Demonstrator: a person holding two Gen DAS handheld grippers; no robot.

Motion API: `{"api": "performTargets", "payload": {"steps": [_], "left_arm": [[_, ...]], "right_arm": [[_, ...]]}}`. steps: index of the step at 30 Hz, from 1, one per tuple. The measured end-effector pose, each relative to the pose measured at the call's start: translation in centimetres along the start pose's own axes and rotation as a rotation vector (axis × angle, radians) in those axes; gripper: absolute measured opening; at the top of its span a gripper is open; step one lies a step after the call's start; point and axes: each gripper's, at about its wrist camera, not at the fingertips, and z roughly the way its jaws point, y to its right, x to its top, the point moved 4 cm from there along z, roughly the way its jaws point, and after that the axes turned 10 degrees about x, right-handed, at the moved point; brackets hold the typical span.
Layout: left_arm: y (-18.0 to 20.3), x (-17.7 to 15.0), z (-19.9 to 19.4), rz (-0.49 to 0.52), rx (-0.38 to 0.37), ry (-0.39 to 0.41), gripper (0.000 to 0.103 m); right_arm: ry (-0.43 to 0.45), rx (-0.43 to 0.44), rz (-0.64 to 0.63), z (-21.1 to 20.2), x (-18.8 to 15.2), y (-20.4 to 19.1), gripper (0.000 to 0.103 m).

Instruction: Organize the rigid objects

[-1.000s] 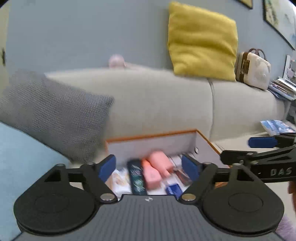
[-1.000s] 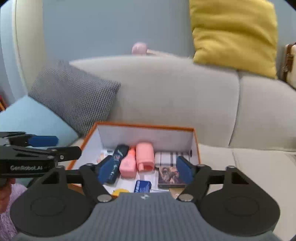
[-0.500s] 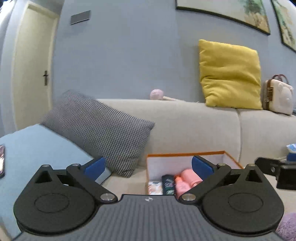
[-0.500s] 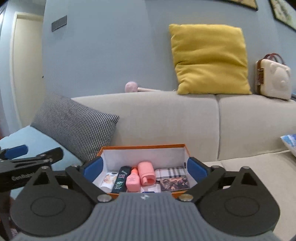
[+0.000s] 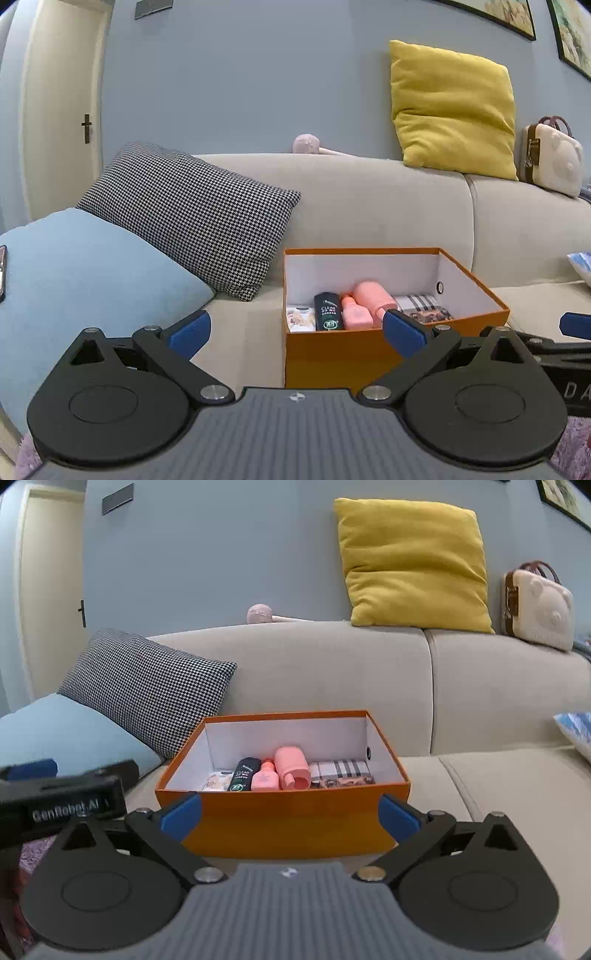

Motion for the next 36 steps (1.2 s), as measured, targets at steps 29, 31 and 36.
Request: {"api": "performTargets", "payload": {"steps": [29, 31, 36], "left_arm": [[0.0, -0.7, -0.3, 0.018, 0.008, -0.033, 0.103], [0.0, -0.7, -0.3, 0.017, 0.009, -0.032, 0.103], [0.0, -0.7, -0.3, 0.017, 0.007, -0.034, 0.103]], "right_arm": [[-0.030, -0.031, 0.055, 0.1, -0.8, 0.7, 0.101], [-0.030, -0.032, 0.056, 0.1, -0.9, 0.6, 0.101], [-0.030, -0.032, 0.056, 0.1, -0.9, 0.7, 0.101]]}}
